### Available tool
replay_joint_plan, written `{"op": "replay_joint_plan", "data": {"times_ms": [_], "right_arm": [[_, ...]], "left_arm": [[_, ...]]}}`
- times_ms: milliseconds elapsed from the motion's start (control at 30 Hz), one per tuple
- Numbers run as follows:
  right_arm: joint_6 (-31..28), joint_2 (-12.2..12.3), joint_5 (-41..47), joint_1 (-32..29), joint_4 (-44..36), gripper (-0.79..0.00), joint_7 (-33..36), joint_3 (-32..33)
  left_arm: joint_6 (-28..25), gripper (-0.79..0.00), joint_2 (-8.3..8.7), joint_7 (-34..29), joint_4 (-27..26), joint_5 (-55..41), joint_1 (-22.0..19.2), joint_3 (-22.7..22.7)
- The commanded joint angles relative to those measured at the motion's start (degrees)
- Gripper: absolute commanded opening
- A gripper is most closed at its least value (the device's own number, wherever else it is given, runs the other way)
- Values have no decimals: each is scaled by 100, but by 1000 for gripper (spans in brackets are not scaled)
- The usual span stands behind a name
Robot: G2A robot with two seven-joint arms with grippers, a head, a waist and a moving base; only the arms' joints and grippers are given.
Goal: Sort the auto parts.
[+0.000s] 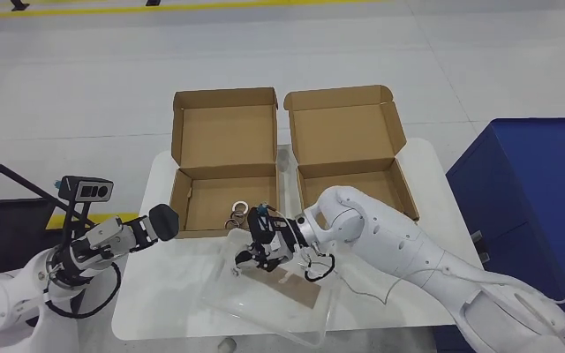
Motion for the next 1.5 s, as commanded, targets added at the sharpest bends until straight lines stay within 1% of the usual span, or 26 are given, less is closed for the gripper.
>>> {"op": "replay_joint_plan", "data": {"times_ms": [0,33,100,167,233,367,500,800,833,867,900,967,1100,1167,1233,1267,1300,1333,1467], "right_arm": [[0,0,1,0,0,-785,-1,0],[30,-2,68,-88,-39,-785,-34,-23],[0,7,773,-171,-119,-785,-82,-42],[152,71,888,-66,280,-785,-210,244],[0,102,1270,-160,230,-785,-225,299],[0,196,1820,-205,214,-785,92,410],[0,242,2651,-170,185,-785,845,273],[0,242,2651,-170,185,-785,845,273],[0,242,2651,-170,185,-767,845,273],[0,242,2651,-170,185,-785,845,273],[56,241,2591,-202,143,-785,850,264],[204,248,2160,-191,-13,-785,972,285],[790,247,1068,-214,-337,-785,1080,303],[1002,225,735,-246,-488,-785,1085,275],[1213,184,367,-233,-616,-785,1240,176],[1242,175,316,-231,-633,-785,1279,152],[1242,175,316,-231,-633,-613,1279,152],[1242,175,316,-231,-633,-80,1279,152],[1242,175,316,-231,-633,-80,1279,152]], "left_arm": [[0,0,0,0,0,-1,0,0],[0,0,0,0,0,-1,0,0],[0,0,0,0,0,-1,0,0],[0,0,0,0,0,-1,0,0],[0,0,0,0,0,-1,0,0],[0,0,0,0,0,-1,0,0],[0,0,0,0,0,-1,0,0],[0,0,0,0,0,-1,0,0],[0,0,0,0,0,-1,0,0],[0,0,0,0,0,-1,0,0],[0,0,0,0,0,-1,0,0],[0,0,0,0,0,-1,0,0],[0,0,0,0,0,-1,0,0],[0,0,0,0,0,-1,0,0],[0,0,0,0,0,-1,0,0],[0,0,0,0,0,-1,0,0],[0,0,0,0,0,-1,0,0],[0,0,0,0,0,-1,0,0],[0,0,0,0,0,-1,0,0]]}}
